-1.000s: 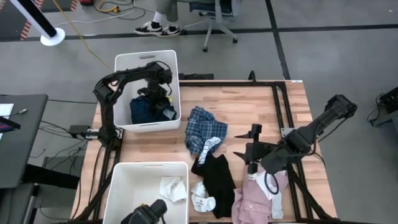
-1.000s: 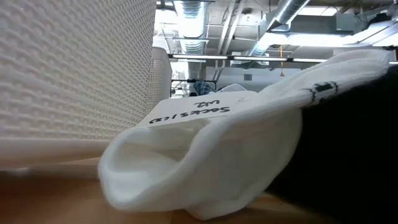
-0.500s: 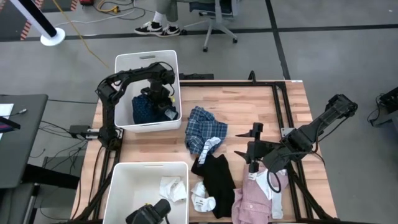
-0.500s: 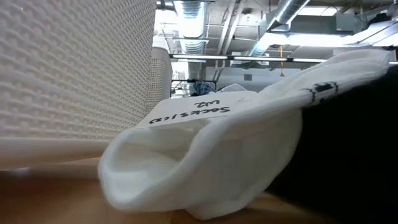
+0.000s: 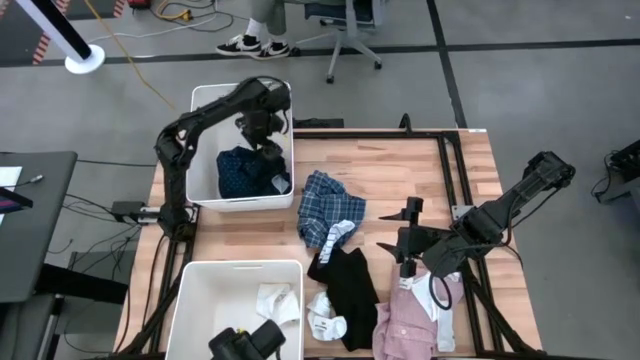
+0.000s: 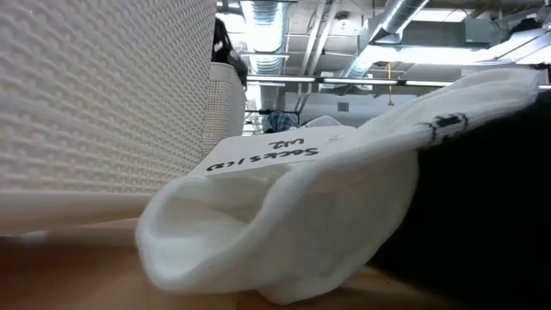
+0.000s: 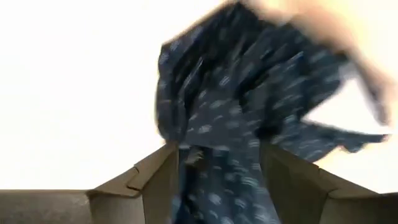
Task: Sort clothes
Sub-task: Put the blue shirt into the top white laundry organizer, then put the left white striped sock into the bottom white laundry organizer
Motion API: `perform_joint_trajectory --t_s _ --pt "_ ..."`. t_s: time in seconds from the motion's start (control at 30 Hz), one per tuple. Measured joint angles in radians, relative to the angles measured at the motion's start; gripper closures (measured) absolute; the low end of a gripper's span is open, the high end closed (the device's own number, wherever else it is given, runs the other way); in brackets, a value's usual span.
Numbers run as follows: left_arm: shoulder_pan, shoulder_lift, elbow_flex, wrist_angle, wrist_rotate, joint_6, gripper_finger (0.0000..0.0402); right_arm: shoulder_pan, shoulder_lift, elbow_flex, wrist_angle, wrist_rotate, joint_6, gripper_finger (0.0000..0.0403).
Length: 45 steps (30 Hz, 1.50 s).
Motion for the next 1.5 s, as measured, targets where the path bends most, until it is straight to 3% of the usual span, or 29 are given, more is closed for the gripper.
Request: perform_joint_trajectory --t_s 0.37,0.83,1.23,1.5 --pt "-0.008 -0.117 0.165 -0.002 -0.004 -0.004 0.0184 0.001 0.0 0.0 -0.008 0.0 0.0 0.0098" --pt "-0.081 -0.396 0.211 0.02 0.006 -0.009 0.0184 0.0 0.0 0.0 -0.008 0.0 -0.003 0.0098" --pt "-0.364 -0.689 0.212 0.158 -0.022 -0.083 0.0184 0.0 0.0 0.0 -0.006 0.0 0.001 0.0098" --pt "-0.675 -0.793 0.212 0.161 -0.234 -0.179 0.0184 0.001 0.0 0.0 -0.006 0.0 0.027 0.0098"
